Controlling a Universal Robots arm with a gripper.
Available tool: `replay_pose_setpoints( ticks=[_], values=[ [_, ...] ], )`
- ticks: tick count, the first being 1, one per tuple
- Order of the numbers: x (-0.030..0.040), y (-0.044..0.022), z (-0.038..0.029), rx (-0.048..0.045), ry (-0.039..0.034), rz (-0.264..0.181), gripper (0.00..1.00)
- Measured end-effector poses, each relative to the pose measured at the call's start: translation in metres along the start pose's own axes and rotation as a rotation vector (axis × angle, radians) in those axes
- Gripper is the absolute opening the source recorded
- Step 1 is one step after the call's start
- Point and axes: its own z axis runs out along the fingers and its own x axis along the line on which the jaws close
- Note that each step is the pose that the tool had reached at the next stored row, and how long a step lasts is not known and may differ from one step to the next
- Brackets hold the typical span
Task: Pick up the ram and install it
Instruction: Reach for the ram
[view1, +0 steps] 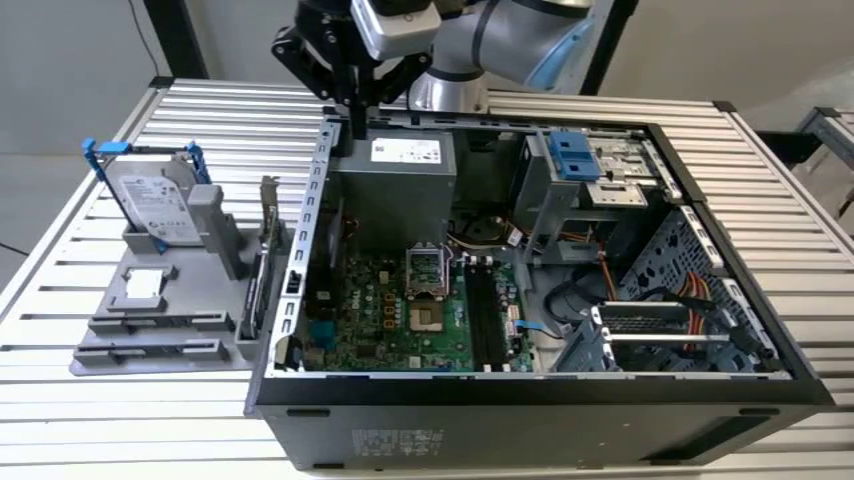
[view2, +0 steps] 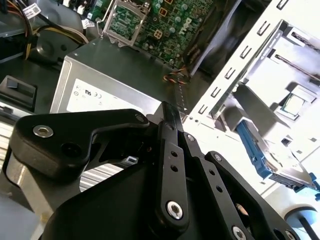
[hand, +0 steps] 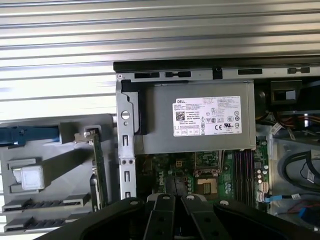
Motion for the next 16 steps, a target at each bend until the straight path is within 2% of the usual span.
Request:
replay_pose_setpoints(
  ticks=[16],
  values=[
    [0.0087,-0.0006,-0.0002,0.0000,0.0001,0.000,0.00]
  ],
)
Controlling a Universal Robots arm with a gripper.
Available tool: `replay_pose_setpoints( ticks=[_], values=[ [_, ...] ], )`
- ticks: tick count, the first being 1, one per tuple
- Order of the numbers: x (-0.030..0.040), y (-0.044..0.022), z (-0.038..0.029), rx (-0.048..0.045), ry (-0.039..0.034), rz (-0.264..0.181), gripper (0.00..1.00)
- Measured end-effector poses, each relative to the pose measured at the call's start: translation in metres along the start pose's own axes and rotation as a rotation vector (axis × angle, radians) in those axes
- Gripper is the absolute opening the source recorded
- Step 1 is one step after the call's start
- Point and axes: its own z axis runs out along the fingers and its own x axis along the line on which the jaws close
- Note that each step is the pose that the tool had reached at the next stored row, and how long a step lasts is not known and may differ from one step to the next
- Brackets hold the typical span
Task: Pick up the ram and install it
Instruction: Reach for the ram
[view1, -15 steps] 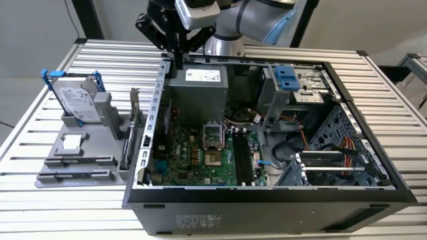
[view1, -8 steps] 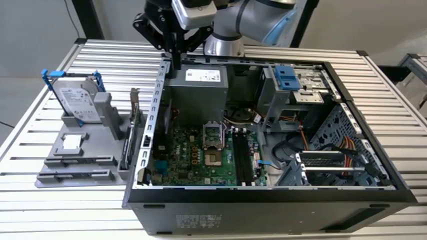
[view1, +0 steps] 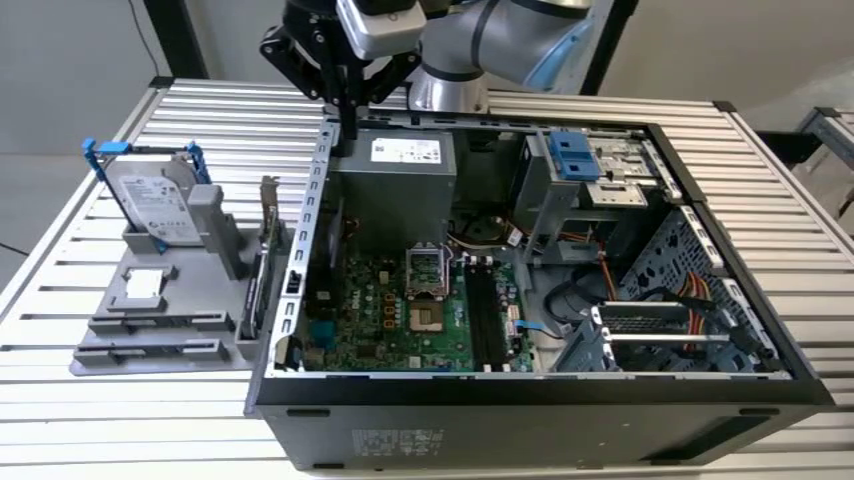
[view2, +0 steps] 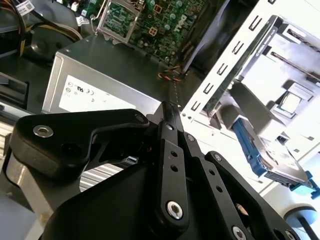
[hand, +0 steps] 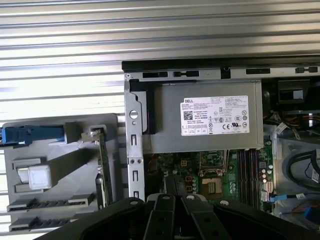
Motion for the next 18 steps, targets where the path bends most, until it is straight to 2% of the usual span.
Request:
replay_pose_setpoints(
  ticks=[18],
  values=[
    [0.0114,-0.0008,-0.0003,0.0000,0.0000,0.000,0.00]
  ],
)
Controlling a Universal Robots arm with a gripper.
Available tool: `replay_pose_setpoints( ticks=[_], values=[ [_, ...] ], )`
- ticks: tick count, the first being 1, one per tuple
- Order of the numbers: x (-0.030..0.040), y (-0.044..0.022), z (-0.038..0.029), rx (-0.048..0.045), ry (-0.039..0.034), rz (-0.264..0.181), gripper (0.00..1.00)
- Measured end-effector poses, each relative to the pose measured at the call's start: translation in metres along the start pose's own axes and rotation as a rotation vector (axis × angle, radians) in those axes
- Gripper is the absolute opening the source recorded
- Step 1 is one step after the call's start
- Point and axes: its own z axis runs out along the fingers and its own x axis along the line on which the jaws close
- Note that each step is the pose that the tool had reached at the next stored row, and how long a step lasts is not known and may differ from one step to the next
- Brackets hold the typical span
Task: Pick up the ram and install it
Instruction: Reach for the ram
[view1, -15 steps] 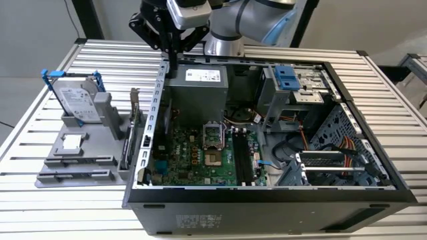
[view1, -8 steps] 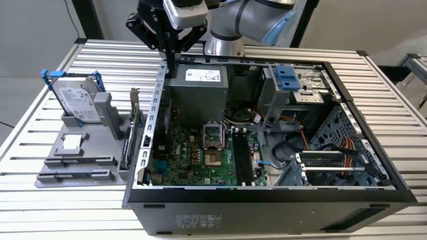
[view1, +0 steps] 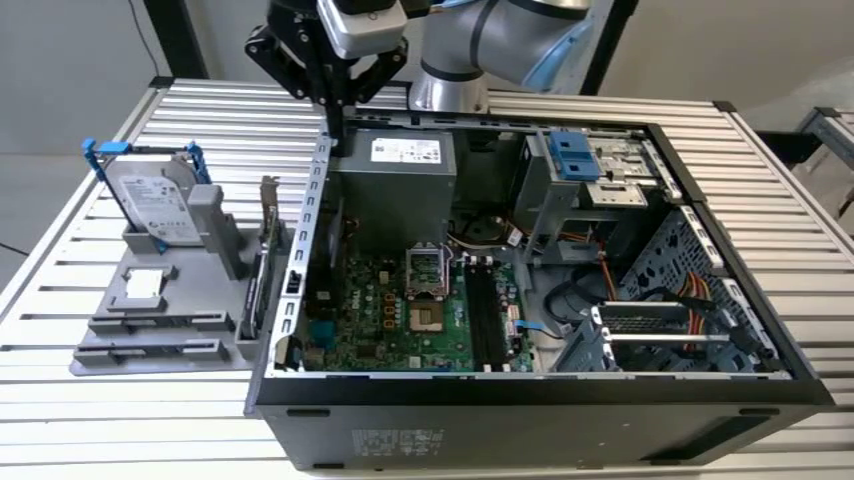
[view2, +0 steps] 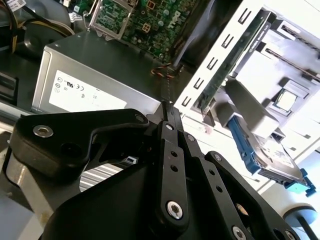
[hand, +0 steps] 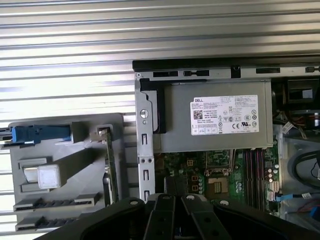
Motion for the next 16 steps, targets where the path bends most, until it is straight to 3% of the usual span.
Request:
replay_pose_setpoints(
  ticks=[16],
  values=[
    [0.0131,-0.0009,-0.0003,0.0000,-0.0001,0.000,0.00]
  ],
)
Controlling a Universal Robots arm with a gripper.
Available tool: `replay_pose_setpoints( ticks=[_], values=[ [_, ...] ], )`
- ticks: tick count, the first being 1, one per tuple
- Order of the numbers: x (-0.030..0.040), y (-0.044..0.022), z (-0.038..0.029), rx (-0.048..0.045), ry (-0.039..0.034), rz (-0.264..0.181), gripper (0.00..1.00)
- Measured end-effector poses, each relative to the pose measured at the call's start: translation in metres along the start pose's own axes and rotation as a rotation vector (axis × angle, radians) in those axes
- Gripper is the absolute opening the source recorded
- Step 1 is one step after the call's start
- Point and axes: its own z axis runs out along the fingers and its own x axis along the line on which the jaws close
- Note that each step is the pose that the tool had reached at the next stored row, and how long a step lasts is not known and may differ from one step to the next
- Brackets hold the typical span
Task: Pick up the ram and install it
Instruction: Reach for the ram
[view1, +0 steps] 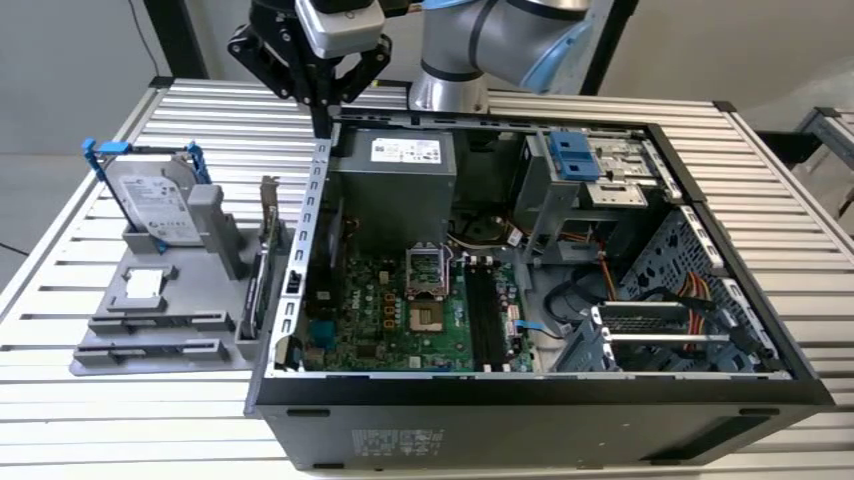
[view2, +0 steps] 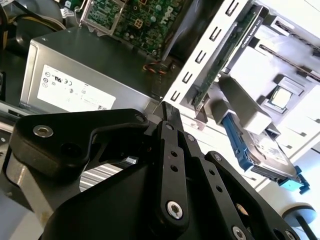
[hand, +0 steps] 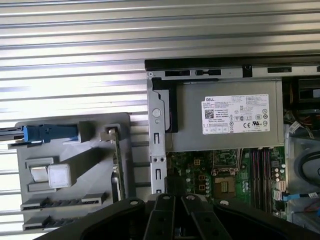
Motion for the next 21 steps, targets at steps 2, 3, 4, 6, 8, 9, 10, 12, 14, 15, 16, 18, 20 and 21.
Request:
replay_pose_setpoints(
  ticks=[2,3,4,6,8,9,10,12,14,15,16,18,20,21],
  values=[
    [0.0018,-0.0001,-0.0001,0.0000,0.0001,0.000,0.00],
    [0.0027,-0.0002,-0.0001,0.0001,0.0001,0.000,0.00],
    [0.0035,-0.0002,-0.0001,0.0001,0.0001,0.000,0.00],
    [0.0053,-0.0004,-0.0001,0.0000,0.0000,0.000,0.00],
    [0.0073,-0.0005,-0.0002,0.0000,0.0001,0.000,0.00],
    [0.0083,-0.0006,-0.0002,0.0000,0.0001,0.000,0.00],
    [0.0093,-0.0006,-0.0002,0.0001,0.0001,0.000,0.00],
    [0.0114,-0.0008,-0.0003,0.0000,0.0000,0.000,0.00],
    [0.0134,-0.0010,-0.0003,0.0001,0.0001,0.000,0.00],
    [0.0145,-0.0010,-0.0004,0.0000,0.0001,0.000,0.00],
    [0.0155,-0.0011,-0.0004,0.0000,0.0001,0.000,0.00],
    [0.0175,-0.0012,-0.0004,0.0000,0.0001,0.000,0.00],
    [0.0195,-0.0014,-0.0005,0.0000,0.0001,0.000,0.00],
    [0.0206,-0.0014,-0.0005,0.0000,0.0001,0.000,0.00]
  ],
)
